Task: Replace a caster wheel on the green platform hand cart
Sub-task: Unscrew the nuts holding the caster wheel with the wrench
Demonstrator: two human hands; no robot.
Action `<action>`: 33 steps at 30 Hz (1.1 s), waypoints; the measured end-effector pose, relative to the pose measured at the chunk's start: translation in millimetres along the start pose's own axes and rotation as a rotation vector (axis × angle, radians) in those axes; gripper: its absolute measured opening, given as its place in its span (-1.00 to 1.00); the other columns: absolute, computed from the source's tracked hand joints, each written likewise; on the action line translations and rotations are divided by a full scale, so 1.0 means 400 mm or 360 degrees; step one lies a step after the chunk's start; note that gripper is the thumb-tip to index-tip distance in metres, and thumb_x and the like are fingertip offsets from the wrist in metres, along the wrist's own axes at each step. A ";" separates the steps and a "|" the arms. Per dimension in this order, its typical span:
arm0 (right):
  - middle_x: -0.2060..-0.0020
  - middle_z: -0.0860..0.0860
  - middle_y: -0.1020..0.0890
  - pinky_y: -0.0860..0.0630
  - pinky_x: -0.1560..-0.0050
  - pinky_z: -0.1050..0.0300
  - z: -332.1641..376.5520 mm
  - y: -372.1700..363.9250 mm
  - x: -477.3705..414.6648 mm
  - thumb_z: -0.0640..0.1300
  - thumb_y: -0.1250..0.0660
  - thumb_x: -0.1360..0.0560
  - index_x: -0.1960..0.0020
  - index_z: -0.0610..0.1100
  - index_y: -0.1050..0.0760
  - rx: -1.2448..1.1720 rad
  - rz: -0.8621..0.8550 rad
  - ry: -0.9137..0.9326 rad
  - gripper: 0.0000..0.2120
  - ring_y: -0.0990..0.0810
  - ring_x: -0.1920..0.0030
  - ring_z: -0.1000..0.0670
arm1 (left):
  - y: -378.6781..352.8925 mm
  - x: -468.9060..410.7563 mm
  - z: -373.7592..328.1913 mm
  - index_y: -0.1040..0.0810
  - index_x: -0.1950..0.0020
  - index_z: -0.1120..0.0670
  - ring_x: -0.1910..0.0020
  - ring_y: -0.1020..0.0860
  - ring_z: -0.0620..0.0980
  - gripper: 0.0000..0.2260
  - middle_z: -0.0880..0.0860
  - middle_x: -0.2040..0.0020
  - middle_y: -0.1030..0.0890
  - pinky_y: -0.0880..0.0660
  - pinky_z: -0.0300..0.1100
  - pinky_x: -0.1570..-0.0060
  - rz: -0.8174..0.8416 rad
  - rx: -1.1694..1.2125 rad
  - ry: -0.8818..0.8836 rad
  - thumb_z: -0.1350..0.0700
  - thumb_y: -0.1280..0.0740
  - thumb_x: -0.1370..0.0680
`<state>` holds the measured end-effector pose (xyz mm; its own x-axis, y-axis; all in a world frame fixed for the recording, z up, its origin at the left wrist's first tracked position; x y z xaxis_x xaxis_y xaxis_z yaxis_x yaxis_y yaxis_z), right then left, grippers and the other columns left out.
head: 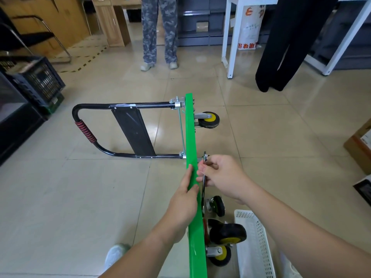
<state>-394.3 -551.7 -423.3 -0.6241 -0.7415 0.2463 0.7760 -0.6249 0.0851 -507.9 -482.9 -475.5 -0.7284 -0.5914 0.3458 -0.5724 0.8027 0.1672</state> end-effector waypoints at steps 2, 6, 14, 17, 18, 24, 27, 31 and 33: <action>0.15 -0.06 -0.71 -0.67 0.02 0.11 0.000 0.000 -0.004 -0.17 -0.31 -0.62 0.03 -0.15 -0.58 0.0001 0.0002 0.0003 -0.90 -0.71 0.13 0.03 | -0.008 0.016 -0.001 -0.11 -0.53 -0.50 -0.01 -0.52 -0.29 -0.52 -0.27 -0.25 -0.53 -0.47 -0.30 -0.03 -0.0019 -0.0032 0.0002 0.02 -0.06 -0.75; 0.18 -0.03 -0.72 -0.66 -0.06 -0.02 -0.006 0.004 -0.012 -0.16 -0.34 -0.60 0.05 -0.15 -0.61 0.0039 -0.0011 -0.0001 -0.90 -0.73 0.10 0.02 | -0.024 0.043 0.010 -0.06 -0.57 -0.45 -0.27 -0.42 -0.22 -0.52 -0.17 -0.53 -0.35 -0.34 -0.32 -0.12 -0.0079 -0.0104 -0.0065 0.03 -0.02 -0.75; 0.22 -0.02 -0.70 -0.67 -0.05 -0.04 0.005 -0.009 -0.002 -0.20 -0.30 -0.62 0.07 -0.10 -0.60 0.0105 -0.0080 -0.0033 -0.87 -0.72 0.18 0.02 | -0.025 0.030 0.029 -0.13 -0.62 -0.30 -0.47 -0.27 -0.34 -0.53 -0.27 -0.54 -0.31 -0.14 -0.68 -0.21 -0.0090 -0.0175 -0.0245 0.10 -0.01 -0.76; 0.25 -0.02 -0.69 -0.66 -0.05 -0.10 0.010 -0.013 0.008 -0.24 -0.30 -0.61 0.12 -0.10 -0.59 0.0133 -0.0131 -0.0024 -0.82 -0.70 0.24 0.04 | -0.026 0.026 0.031 -0.14 -0.63 -0.26 -0.42 -0.30 -0.37 -0.53 -0.25 -0.52 -0.33 -0.14 -0.73 -0.14 -0.0118 -0.0189 -0.0269 0.12 -0.01 -0.76; 0.25 -0.01 -0.69 -0.66 -0.05 -0.11 0.014 -0.014 0.013 -0.25 -0.30 -0.61 0.13 -0.09 -0.59 0.0144 -0.0144 -0.0019 -0.81 -0.70 0.24 0.05 | -0.027 0.029 0.029 -0.14 -0.63 -0.26 -0.38 -0.32 -0.40 -0.53 -0.25 -0.50 -0.34 -0.15 -0.72 -0.14 -0.0124 -0.0184 -0.0281 0.12 -0.01 -0.76; 0.28 0.06 -0.72 -0.64 -0.05 0.08 0.034 -0.040 0.113 -0.36 -0.37 -0.52 0.20 -0.05 -0.60 0.0176 -0.0130 0.0150 -0.75 -0.70 0.19 0.11 | -0.018 0.018 0.043 -0.23 -0.56 -0.28 -0.09 -0.52 -0.52 -0.59 -0.36 -0.29 -0.50 -0.40 -0.59 -0.02 -0.0127 0.0015 -0.0282 0.08 -0.07 -0.76; 0.28 0.15 -0.70 -0.52 0.04 0.34 0.020 -0.039 0.175 -0.38 -0.41 -0.50 0.23 -0.02 -0.61 0.0109 -0.0184 0.0259 -0.72 -0.66 0.17 0.21 | -0.015 0.008 0.055 -0.19 -0.58 -0.30 -0.06 -0.62 -0.36 -0.56 -0.13 -0.35 -0.58 -0.41 -0.51 0.02 -0.0124 0.0070 -0.0243 0.10 -0.09 -0.76; 0.22 0.15 -0.70 -0.53 0.03 0.29 -0.056 -0.057 0.246 -0.44 -0.35 -0.50 0.19 0.14 -0.64 0.0237 -0.0074 0.0357 -0.55 -0.64 0.15 0.19 | -0.009 0.007 0.058 -0.27 -0.49 -0.43 -0.03 -0.63 -0.09 -0.53 -0.01 -0.45 -0.51 -0.43 -0.30 -0.06 -0.0103 0.0149 -0.0178 0.13 -0.09 -0.76; 0.08 0.14 -0.72 -0.61 -0.05 0.08 -0.101 -0.059 0.280 -0.37 -0.33 -0.53 0.08 0.19 -0.68 0.0306 -0.0075 0.0451 -0.57 -0.69 0.03 0.08 | -0.008 0.010 0.054 -0.23 -0.52 -0.41 0.25 -0.51 -0.32 -0.55 -0.26 -0.20 -0.53 -0.42 -0.43 0.14 -0.0116 0.0097 -0.0174 0.10 -0.06 -0.76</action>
<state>-486.3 -629.9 -436.7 -0.6390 -0.7683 -0.0380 0.7320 -0.6225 0.2768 -517.1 -489.6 -494.8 -0.7187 -0.6557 0.2315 -0.6450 0.7530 0.1305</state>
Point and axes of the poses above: each hand's wrist, its own x-axis away from the middle knuckle, its own y-axis out of the back of the hand, z = x × y, the point moved 4 cm from there along -x, towards the middle knuckle
